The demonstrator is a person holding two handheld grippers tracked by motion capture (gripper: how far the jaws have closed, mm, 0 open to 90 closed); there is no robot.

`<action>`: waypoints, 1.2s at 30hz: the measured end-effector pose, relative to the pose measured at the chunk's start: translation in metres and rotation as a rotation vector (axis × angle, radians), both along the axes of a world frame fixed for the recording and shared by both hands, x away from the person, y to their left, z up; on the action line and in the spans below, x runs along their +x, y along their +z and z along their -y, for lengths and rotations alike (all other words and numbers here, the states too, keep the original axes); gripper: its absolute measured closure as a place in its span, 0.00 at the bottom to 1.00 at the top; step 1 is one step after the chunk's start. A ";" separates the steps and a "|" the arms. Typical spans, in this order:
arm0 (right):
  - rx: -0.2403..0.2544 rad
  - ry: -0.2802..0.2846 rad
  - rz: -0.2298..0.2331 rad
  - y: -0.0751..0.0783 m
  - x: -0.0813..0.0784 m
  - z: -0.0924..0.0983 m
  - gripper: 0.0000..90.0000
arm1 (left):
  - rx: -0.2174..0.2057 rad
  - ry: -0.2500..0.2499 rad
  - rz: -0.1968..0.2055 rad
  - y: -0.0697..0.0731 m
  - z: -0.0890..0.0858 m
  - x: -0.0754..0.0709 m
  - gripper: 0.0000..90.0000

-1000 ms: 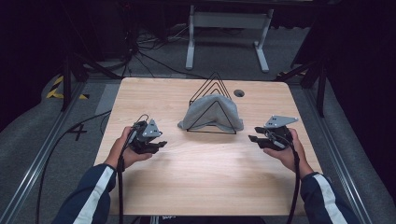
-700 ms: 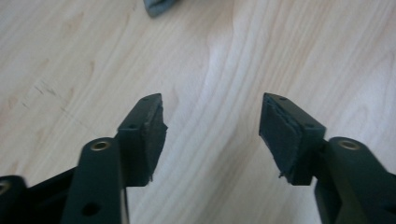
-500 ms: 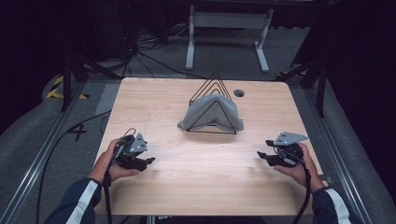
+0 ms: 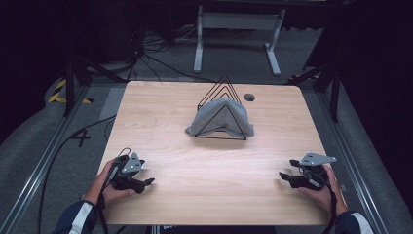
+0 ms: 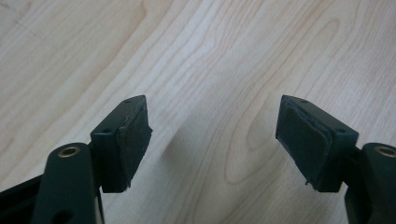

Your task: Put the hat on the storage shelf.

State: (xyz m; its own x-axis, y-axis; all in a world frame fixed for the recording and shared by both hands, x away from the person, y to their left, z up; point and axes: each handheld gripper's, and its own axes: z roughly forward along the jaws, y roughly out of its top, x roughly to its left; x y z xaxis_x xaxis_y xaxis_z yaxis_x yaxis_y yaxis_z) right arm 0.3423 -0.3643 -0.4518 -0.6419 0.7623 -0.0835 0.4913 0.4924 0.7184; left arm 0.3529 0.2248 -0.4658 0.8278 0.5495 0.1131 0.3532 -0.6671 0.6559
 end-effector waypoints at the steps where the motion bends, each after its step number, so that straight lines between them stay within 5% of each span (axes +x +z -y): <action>1: -0.003 -0.010 -0.005 -0.002 -0.001 0.002 0.34 | 0.000 0.008 -0.008 -0.002 -0.001 -0.001 0.29; 10: 0.061 -0.062 -0.006 -0.015 -0.011 0.015 0.27 | -0.143 0.072 -0.055 -0.016 -0.018 -0.006 0.23; 14: 0.064 -0.098 -0.006 -0.016 -0.010 0.016 0.24 | -0.143 0.091 -0.050 -0.016 -0.018 -0.007 0.21; 36: 0.058 -0.107 -0.008 -0.016 -0.010 0.016 0.21 | -0.140 0.116 -0.055 -0.016 -0.014 -0.006 0.17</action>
